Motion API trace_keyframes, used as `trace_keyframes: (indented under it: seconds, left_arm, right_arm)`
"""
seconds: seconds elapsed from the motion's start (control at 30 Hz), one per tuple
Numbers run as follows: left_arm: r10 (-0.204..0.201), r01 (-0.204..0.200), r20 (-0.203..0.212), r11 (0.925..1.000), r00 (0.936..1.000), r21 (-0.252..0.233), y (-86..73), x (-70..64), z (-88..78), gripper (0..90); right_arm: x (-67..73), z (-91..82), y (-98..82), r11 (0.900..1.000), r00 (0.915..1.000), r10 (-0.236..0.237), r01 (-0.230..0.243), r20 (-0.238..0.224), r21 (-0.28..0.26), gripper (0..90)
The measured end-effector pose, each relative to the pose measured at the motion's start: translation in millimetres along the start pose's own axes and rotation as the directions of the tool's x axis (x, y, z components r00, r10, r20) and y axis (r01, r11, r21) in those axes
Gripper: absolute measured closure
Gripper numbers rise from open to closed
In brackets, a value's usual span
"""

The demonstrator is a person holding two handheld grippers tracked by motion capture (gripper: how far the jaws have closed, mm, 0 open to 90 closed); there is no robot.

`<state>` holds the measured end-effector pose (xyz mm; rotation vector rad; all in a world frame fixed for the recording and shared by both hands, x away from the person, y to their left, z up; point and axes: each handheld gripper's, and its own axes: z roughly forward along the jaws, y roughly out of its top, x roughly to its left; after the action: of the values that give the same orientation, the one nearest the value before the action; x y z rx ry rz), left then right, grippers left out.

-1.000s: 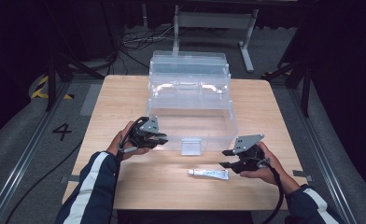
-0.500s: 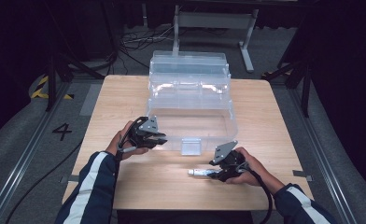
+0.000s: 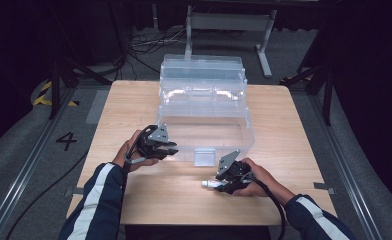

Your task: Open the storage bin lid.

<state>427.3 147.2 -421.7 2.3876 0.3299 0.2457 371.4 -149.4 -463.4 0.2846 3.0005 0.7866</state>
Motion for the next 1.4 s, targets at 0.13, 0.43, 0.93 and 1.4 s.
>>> trace_keyframes:
  seconds: [0.13, 0.43, 0.93, 1.4]
  left_arm:
    - [-0.003, 0.003, -0.005, 1.0, 1.0, 0.0, 0.0, -0.5, 0.1, 72.0]
    - [-0.007, 0.007, -0.014, 1.0, 0.9999, 0.001, 0.4, -1.3, 0.5, 71.2]
    - [-0.009, 0.006, -0.066, 0.9991, 0.9978, -0.043, 2.8, -7.8, -6.4, 61.6]
    - [-0.012, 0.002, -0.13, 0.997, 0.9914, -0.078, 10.2, -16.5, -17.1, 44.7]
  right_arm:
    - [2.4, -0.2, 2.2, 1.0, 0.9999, -0.013, 0.013, -0.004, 0.014, 66.6]
    - [3.3, 0.1, 18.5, 0.987, 0.9996, -0.022, 0.025, -0.021, 0.162, 69.9]
    - [2.1, -2.8, 17.8, 0.984, 0.9988, -0.034, 0.04, -0.035, 0.174, 70.5]
    - [-2.4, -22.6, 7.5, 0.992, 0.9996, -0.025, 0.026, -0.012, 0.123, 70.5]
